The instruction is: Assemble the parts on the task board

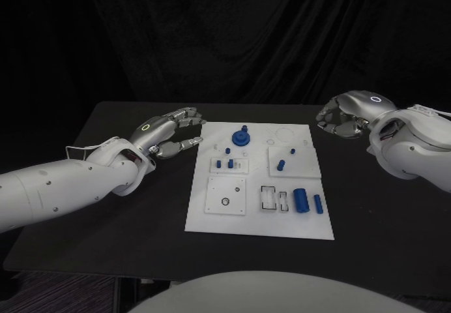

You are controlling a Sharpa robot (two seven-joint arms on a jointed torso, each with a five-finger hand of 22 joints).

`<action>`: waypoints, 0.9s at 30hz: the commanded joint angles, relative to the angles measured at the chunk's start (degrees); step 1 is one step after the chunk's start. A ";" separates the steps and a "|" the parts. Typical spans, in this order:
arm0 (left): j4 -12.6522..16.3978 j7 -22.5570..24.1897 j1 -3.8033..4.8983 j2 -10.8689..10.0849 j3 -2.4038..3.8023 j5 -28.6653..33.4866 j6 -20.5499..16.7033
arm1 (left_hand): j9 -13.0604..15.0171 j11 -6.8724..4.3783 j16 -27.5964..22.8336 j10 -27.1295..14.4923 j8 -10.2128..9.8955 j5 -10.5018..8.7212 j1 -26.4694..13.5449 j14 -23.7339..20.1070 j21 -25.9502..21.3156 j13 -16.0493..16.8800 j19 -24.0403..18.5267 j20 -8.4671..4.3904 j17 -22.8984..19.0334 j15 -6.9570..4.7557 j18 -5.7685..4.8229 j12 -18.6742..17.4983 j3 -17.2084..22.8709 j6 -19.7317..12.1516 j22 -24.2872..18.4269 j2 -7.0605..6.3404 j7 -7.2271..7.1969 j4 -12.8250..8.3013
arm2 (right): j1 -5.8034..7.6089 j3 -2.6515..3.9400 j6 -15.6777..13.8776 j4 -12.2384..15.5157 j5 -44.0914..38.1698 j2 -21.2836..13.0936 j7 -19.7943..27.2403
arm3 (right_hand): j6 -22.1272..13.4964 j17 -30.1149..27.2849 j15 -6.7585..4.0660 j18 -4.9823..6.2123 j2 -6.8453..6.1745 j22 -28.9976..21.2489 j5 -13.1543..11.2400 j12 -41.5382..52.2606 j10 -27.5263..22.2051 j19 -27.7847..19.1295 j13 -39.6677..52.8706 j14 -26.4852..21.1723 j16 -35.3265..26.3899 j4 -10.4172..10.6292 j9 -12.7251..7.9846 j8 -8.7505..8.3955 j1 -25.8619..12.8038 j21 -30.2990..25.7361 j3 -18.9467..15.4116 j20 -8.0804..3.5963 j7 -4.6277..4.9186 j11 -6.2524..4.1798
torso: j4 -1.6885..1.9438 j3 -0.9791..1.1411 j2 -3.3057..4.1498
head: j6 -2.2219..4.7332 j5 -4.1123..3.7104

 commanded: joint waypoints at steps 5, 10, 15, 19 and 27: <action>3.03 20.64 -0.08 -3.04 0.04 42.24 26.27 | -3.82 -1.33 -4.48 -7.28 -0.76 0.62 0.56 -8.62 -1.26 -9.31 -8.12 -0.07 -11.76 0.55 -1.40 -14.06 -8.96 -9.22 -23.30 3.32 -0.32 -0.05 | 0.43 -0.02 2.19 0.35 -0.23 1.02 2.80 | -3.39 -1.86 0.54 1.03 0.08 3.72 6.68 -2.60 -3.46 -1.66 -3.32 -2.32 -1.78 -2.23 3.95 0.69 1.50 -3.56 0.71 0.59 -0.53 0.69 | 2.01 -2.19 0.31 | -0.01 -2.82; 5.12 23.87 -0.08 -4.86 0.04 48.24 33.52 | -5.42 -1.52 -4.54 -7.88 -1.03 -4.21 -1.31 -8.73 -1.49 -10.18 -9.49 2.33 -11.96 1.37 -0.14 -17.05 -15.63 -12.67 -29.80 5.90 -0.56 -0.11 | -0.53 -0.02 2.94 0.94 -0.23 1.08 3.04 | -4.43 -1.75 0.76 0.82 -0.21 4.24 6.97 -3.22 -4.23 -1.14 -4.27 -2.18 -1.21 -2.54 4.51 0.43 1.44 -2.51 1.16 0.73 -0.62 1.15 | 2.82 -3.36 1.05 | -0.01 -4.98; 5.96 25.42 -0.09 -5.18 0.04 52.89 37.70 | -6.39 -1.49 -4.54 -8.10 -1.40 -6.14 -2.94 -8.73 -1.52 -10.34 -9.50 2.78 -11.96 2.04 0.01 -18.26 -17.56 -15.57 -31.57 7.56 -0.72 -0.10 | -1.52 -0.02 2.58 1.32 -0.23 0.95 3.23 | -5.60 0.53 0.94 0.13 -0.66 5.45 5.05 -4.22 -4.23 1.21 -6.41 -0.16 2.91 -2.48 4.57 -0.39 0.77 2.41 2.00 0.91 -0.30 1.50 | 3.29 -4.49 1.40 | -0.01 -6.08; 6.55 26.72 -0.10 -5.28 0.04 55.26 38.41 | -6.61 -0.80 -4.54 -7.69 -1.27 -3.91 0.37 -8.73 -1.55 -10.26 -9.43 2.26 -11.96 0.60 0.97 -18.18 -17.88 -15.01 -32.66 6.75 -0.13 -0.27 | -2.73 -0.02 1.88 1.75 -0.23 0.65 3.55 | -4.50 3.39 0.92 -0.65 -0.81 6.54 4.69 -4.59 -3.39 3.65 -8.02 2.08 7.48 -2.68 4.81 -0.10 0.76 7.87 2.51 0.91 0.18 1.63 | 3.39 -5.30 1.74 | -0.01 -6.42; 8.71 28.14 -0.11 -6.48 0.04 56.35 38.20 | -6.78 -0.99 -4.54 -7.76 -1.31 -2.73 1.32 -8.73 -1.52 -10.30 -9.35 2.56 -11.96 0.92 0.95 -18.48 -17.97 -15.26 -33.01 7.12 -0.81 -0.11 | -4.25 -0.03 1.52 2.59 -0.23 0.06 3.29 | -3.52 4.39 0.86 -0.95 -1.25 6.92 2.97 -4.72 -2.43 4.72 -9.64 2.96 9.76 -2.61 5.14 0.14 0.12 10.61 2.32 0.81 0.20 1.57 | 3.35 -6.07 1.98 | -0.01 -6.68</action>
